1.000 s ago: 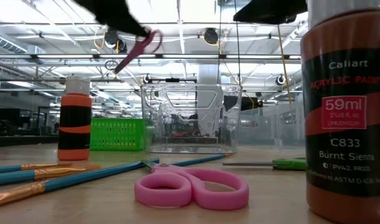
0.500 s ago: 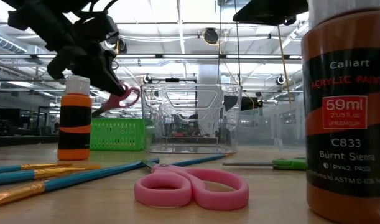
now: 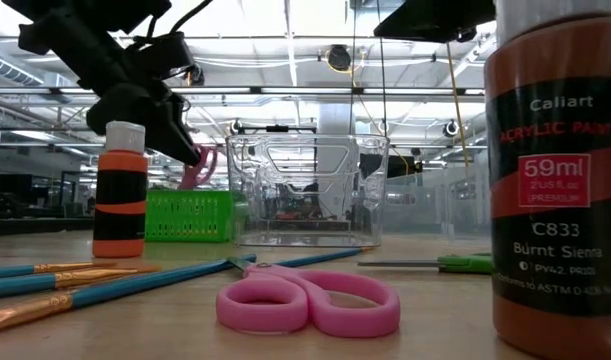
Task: Pick & Place Paint Supplies
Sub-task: Put the pink scissors into the green bin, then put the green scissors into the green bin
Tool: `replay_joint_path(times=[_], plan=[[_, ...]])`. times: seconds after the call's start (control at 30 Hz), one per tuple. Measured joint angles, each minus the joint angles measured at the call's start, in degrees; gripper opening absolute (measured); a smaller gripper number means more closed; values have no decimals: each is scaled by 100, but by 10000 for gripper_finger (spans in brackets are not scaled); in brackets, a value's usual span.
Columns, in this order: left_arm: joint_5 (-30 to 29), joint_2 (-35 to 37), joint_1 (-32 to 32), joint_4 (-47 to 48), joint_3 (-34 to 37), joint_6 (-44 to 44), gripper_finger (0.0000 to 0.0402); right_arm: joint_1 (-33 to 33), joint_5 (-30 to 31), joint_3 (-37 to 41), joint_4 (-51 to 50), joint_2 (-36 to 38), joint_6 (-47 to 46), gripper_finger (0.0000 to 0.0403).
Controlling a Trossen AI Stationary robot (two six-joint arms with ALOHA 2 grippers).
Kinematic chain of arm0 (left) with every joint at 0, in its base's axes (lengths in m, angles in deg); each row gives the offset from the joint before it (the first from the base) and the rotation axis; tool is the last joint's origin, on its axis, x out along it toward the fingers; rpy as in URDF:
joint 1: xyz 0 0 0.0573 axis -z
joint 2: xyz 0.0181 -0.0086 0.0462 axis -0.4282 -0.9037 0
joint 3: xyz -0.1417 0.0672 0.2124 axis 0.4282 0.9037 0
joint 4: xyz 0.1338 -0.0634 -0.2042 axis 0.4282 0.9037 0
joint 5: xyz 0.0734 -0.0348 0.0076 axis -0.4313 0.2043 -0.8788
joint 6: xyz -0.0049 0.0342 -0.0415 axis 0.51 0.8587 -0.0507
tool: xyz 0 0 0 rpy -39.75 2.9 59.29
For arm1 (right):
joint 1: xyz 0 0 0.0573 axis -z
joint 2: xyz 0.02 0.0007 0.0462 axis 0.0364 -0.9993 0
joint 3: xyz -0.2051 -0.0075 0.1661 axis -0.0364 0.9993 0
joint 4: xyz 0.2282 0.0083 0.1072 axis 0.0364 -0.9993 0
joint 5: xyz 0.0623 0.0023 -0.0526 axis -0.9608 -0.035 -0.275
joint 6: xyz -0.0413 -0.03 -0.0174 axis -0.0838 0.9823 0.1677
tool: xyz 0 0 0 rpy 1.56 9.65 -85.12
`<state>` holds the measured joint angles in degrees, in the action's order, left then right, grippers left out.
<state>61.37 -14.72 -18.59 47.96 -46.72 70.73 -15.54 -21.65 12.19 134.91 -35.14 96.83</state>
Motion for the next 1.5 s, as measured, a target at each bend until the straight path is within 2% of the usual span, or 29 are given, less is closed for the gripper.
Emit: replay_joint_path(times=[0.13,0.3,0.5,0.87,1.13,1.33,1.5], plan=[[-277,0,0,1,0,-128,152,2,2,0,0,0,0,117],[-323,0,0,3,0,-116,210,2,5,1,-2,0,7,120],[-310,0,0,-68,0,-16,248,2,8,0,-13,-2,11,120],[-143,315,200,-1513,-7,-330,255,2,11,0,-15,-2,61,121],[48,1377,510,-2191,-9,-405,255,2,9,0,-11,-4,66,121],[-155,2480,615,-1777,-9,137,255,1,9,0,-7,-4,15,117],[-510,2937,576,-755,-9,-294,255,-56,10,0,-72,-4,-142,118]])
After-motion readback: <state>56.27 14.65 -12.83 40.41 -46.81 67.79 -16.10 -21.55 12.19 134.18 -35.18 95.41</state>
